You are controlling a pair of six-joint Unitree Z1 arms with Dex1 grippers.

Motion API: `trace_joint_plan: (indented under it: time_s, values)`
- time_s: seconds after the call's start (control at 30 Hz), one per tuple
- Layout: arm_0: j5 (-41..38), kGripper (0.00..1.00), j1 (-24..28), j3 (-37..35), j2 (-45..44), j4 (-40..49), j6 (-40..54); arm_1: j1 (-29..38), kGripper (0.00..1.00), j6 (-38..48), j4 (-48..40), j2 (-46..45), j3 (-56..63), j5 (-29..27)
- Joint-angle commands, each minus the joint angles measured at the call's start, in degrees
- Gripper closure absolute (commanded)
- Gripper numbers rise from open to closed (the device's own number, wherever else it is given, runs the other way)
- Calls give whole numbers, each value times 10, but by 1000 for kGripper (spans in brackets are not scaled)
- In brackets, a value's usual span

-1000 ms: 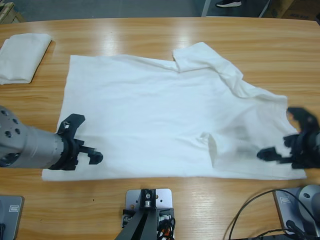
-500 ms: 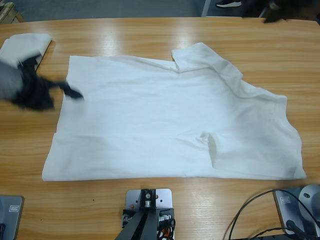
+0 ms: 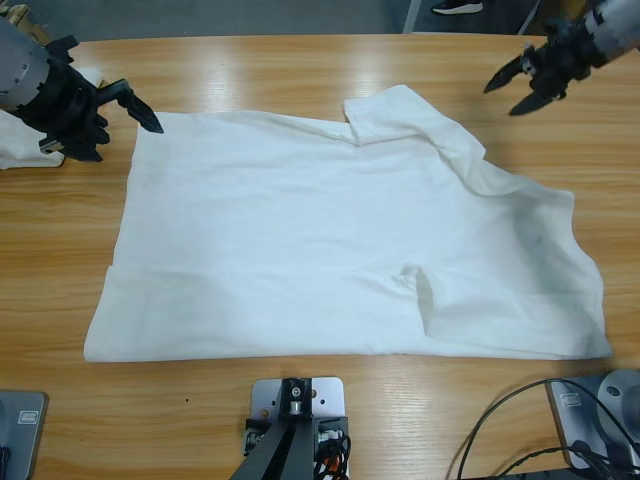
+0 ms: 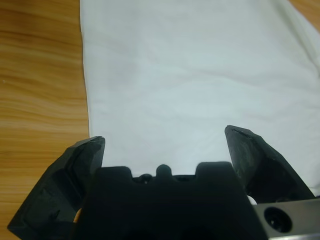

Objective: Fold clothes

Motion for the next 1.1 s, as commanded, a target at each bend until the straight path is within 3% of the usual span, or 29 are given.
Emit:
trace_joint_plan:
  time_s: [0.03,0.13,0.23,1.1]
  values:
    - [-5,55,-11,1,35,19,-3,-12,358,61,-89,-12,157,34]
    - [-5,55,-18,2,38,19,-3,-12,358,114,-188,-19,236,62]
    - [-5,55,-19,1,39,19,-1,-12,358,139,-231,-13,248,80]
    - [-5,55,-26,10,47,22,3,-11,363,197,-253,-15,232,112]
